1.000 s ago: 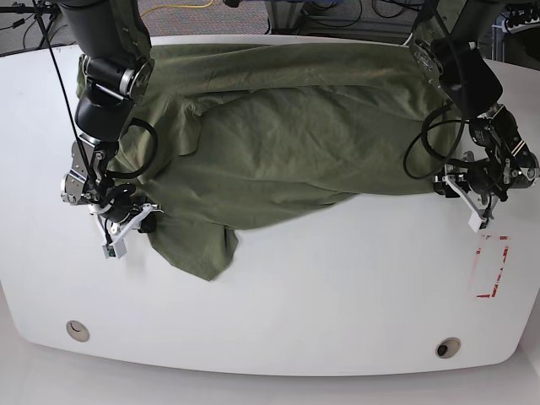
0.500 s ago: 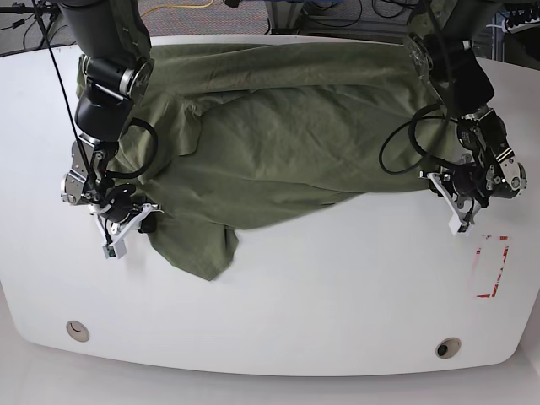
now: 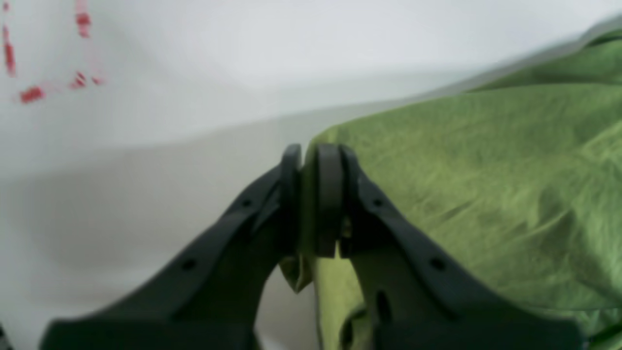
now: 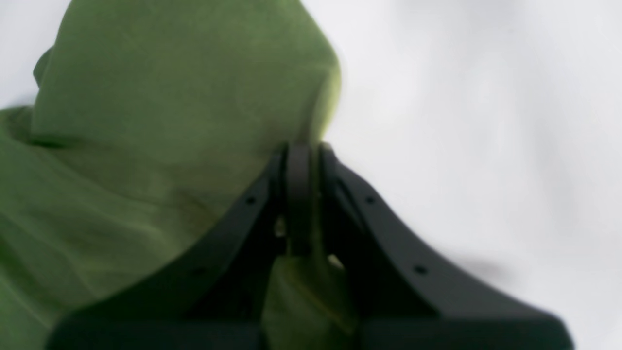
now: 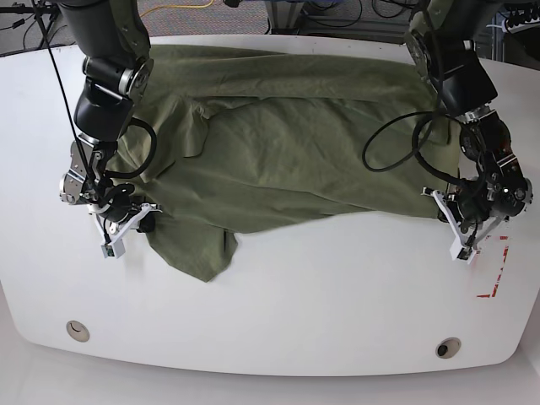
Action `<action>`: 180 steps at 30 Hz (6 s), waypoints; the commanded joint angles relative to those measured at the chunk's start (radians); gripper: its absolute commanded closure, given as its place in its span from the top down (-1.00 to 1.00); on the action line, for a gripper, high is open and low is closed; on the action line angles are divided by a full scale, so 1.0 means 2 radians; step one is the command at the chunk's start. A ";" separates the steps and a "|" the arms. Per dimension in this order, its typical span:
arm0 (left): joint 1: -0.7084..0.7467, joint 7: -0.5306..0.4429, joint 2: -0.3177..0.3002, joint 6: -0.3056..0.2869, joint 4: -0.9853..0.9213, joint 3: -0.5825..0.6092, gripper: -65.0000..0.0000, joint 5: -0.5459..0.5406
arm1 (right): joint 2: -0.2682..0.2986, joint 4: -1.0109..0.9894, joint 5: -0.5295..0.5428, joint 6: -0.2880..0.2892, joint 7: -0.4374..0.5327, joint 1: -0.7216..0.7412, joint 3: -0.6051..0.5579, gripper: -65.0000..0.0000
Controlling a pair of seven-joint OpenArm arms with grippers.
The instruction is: Fold the T-shirt properly
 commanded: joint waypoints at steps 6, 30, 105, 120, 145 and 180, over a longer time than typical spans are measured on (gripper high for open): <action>-0.013 -0.008 -0.006 -0.001 0.058 0.041 -0.70 -0.001 | 0.008 0.011 0.003 0.003 0.008 0.015 -0.001 -0.97; -0.014 -0.010 -0.018 -0.001 0.054 -0.038 0.23 -0.001 | 0.006 0.011 0.003 0.003 0.007 0.015 -0.001 -0.97; -0.019 -0.103 -0.055 -0.001 0.013 0.061 -0.83 -0.001 | 0.005 0.009 0.003 0.003 0.007 0.005 -0.001 -0.97; -0.033 -0.094 -0.053 -0.001 -0.122 -0.086 0.19 -0.004 | 0.005 0.009 0.003 0.003 0.007 0.006 -0.001 -0.97; -0.107 -0.119 -0.040 -0.001 -0.285 -0.146 0.18 -0.005 | 0.005 0.009 0.003 0.003 0.007 0.005 -0.001 -0.97; -0.106 -0.071 -0.058 -0.001 -0.285 -0.123 0.18 -0.133 | 0.007 0.009 0.003 0.003 0.007 0.005 -0.001 -0.97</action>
